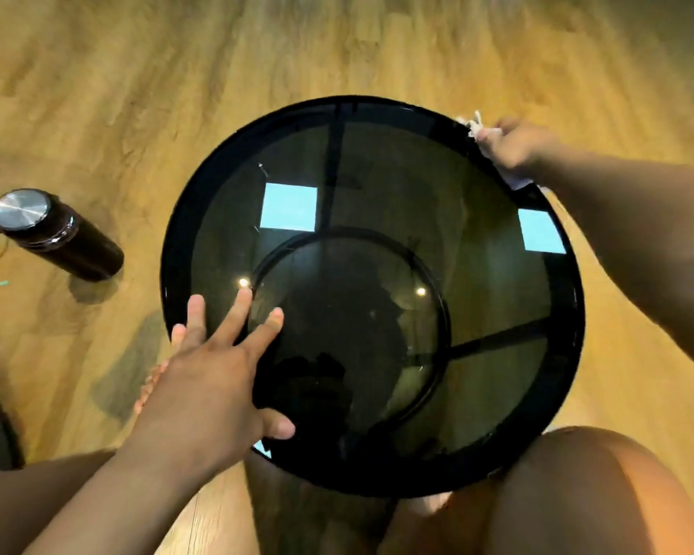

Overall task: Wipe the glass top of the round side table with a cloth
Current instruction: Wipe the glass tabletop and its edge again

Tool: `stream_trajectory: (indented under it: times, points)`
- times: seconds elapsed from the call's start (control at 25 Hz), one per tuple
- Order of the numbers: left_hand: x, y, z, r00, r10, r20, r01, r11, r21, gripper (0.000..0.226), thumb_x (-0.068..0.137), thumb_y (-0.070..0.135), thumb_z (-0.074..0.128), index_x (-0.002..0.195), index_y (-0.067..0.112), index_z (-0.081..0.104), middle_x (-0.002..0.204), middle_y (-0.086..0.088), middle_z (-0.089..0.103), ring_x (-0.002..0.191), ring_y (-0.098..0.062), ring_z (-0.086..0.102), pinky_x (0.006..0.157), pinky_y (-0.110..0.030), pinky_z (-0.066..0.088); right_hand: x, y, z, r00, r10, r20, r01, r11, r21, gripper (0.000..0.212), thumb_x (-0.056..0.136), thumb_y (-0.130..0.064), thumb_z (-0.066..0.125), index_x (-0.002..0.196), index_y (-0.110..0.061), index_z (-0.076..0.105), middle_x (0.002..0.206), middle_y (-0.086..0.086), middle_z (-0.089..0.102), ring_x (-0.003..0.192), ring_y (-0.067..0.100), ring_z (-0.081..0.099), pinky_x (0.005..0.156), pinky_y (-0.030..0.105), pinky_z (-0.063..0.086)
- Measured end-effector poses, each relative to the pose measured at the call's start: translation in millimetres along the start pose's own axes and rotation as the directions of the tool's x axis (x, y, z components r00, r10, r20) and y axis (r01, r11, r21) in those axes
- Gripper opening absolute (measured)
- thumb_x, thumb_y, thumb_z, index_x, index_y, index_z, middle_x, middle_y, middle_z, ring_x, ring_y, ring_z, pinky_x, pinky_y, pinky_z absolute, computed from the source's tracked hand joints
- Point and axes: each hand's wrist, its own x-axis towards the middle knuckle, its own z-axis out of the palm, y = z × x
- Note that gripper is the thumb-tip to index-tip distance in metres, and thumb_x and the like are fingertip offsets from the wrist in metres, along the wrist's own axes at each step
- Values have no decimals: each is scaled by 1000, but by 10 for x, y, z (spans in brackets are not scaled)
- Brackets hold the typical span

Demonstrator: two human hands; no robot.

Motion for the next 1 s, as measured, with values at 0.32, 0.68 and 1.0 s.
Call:
stream_trajectory:
  times: [0.32, 0.68, 1.0]
  points:
    - [36, 13, 3, 999, -38, 0, 38, 999, -18, 120, 61, 52, 84, 153, 39, 8, 163, 6, -8, 147, -41, -9, 119, -55, 9, -2556, 1076, 720, 836, 548, 18, -513, 770, 378, 56, 86, -66, 32, 106, -18, 54, 103, 18, 64, 93, 34, 62, 83, 38, 48]
    - [-626, 397, 1, 987, -118, -109, 88, 964, -251, 60, 83, 46, 70, 136, 21, 53, 141, -6, 53, 124, -28, 53, 95, -35, 48, -4938, -613, 898, 868, 84, 489, -495, 90, 864, 33, 97, -33, 54, 128, -22, 47, 117, -2, 64, 103, 16, 64, 80, 25, 52]
    - [-2037, 990, 63, 997, 64, -47, -44, -38, -998, 37, 85, 36, 65, 114, 12, 68, 110, -9, 73, 99, -21, 69, 87, -35, 53, -5008, -342, 169, 917, -337, 211, -360, -479, 801, 54, 100, -50, 36, 120, -10, 66, 122, 16, 65, 117, 31, 60, 101, 46, 45]
